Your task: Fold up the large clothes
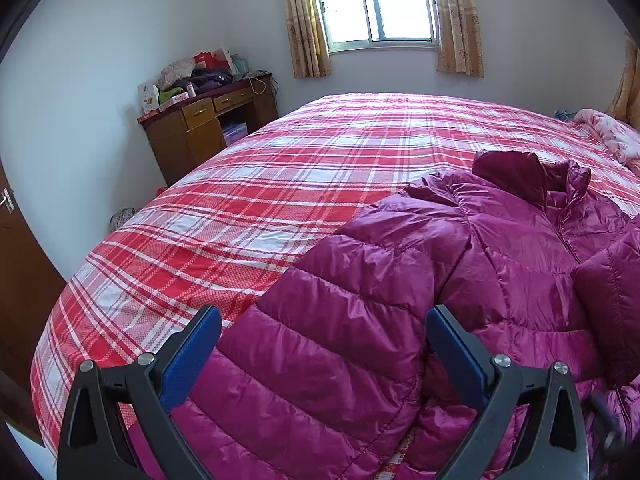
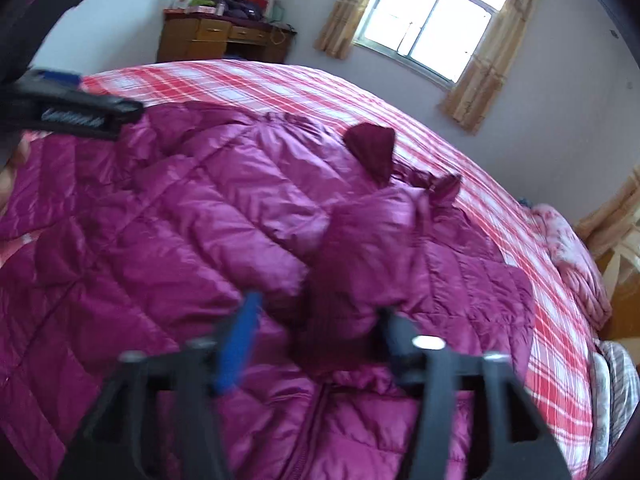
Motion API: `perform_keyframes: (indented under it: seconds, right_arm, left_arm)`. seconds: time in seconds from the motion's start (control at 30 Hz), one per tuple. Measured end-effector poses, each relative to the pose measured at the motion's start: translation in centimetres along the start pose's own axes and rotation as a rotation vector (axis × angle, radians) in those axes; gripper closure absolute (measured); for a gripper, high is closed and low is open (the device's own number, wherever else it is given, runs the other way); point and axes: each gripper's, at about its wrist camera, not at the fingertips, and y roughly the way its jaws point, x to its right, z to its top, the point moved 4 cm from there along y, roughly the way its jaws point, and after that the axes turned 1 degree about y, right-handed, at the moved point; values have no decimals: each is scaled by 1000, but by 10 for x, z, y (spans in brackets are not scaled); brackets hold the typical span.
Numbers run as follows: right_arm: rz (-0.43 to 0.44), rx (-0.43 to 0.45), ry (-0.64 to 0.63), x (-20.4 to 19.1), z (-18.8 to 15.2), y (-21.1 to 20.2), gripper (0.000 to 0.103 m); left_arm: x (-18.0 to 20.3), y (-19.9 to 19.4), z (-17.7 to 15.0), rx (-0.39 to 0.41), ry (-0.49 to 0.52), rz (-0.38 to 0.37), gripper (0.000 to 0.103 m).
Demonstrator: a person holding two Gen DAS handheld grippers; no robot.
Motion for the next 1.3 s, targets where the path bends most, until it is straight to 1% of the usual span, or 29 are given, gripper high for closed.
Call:
perform_keyframes:
  seconds: [0.07, 0.1, 0.13, 0.2, 0.3, 0.33, 0.4, 0.43, 0.5, 0.57, 0.6, 0.67, 0.7, 0.73, 0.83, 0.9, 0.97, 1.03, 1.1, 1.13, 1.23, 1.3]
  right_arm:
    - [43, 25, -68, -20, -1, -11, 21]
    - [50, 33, -98, -28, -2, -16, 21]
    - [53, 45, -121, -36, -3, -22, 21]
    - [98, 69, -149, -47, -6, -37, 21]
    - [157, 100, -143, -49, -9, -58, 22]
    - [180, 112, -125, -46, -9, -64, 23]
    - [215, 133, -74, -37, -7, -75, 28]
    - [220, 128, -38, -30, -6, -77, 36]
    - [200, 94, 43, -12, 1, -69, 63]
    - [144, 34, 146, 8, 3, -50, 70]
    - [125, 8, 195, 18, 3, -40, 70]
    - [114, -52, 313, 35, 3, -16, 70]
    - [121, -66, 348, 42, 4, -8, 70]
    - [138, -77, 367, 41, 4, 0, 70]
    - [168, -126, 320, 14, 2, 20, 70]
    - [177, -157, 287, -1, -3, 32, 72]
    - [158, -146, 264, -10, -6, 34, 72]
    - [182, -137, 292, -3, -7, 28, 72]
    - [201, -103, 341, 17, -9, 18, 72]
    - [180, -77, 358, 31, -9, 11, 72]
    - [73, -56, 438, 83, -14, 4, 72]
    - [17, -64, 553, 122, -22, 9, 72]
  left_arm:
    - [-1, -1, 2, 4, -2, 4, 1]
    - [-2, -1, 3, 3, -5, 6, 1]
    - [-2, -1, 4, 1, -9, 7, 1]
    - [-3, -2, 6, 2, -13, 5, 1]
    - [-2, -6, 9, 17, -8, 6, 1]
    - [-2, -7, 11, 21, -7, 8, 1]
    - [-1, -9, 13, 22, -12, 7, 1]
    - [0, -9, 14, 20, -17, 3, 1]
    - [6, -12, 18, 22, -18, -8, 1]
    - [19, -18, 22, 33, -1, -29, 1]
    - [26, -21, 23, 41, 10, -36, 1]
    - [38, -26, 25, 54, 25, -48, 1]
    - [43, -28, 25, 56, 32, -53, 1]
    - [48, -29, 25, 57, 41, -56, 1]
    - [61, -32, 28, 60, 53, -70, 1]
    - [68, -34, 28, 62, 62, -77, 1]
    - [76, -36, 28, 61, 73, -84, 1]
    - [83, -37, 28, 60, 87, -89, 1]
    - [91, -39, 29, 62, 97, -97, 1]
    - [95, -40, 30, 66, 98, -99, 1]
    - [106, -43, 35, 76, 97, -112, 1]
    - [117, -44, 35, 81, 102, -125, 1]
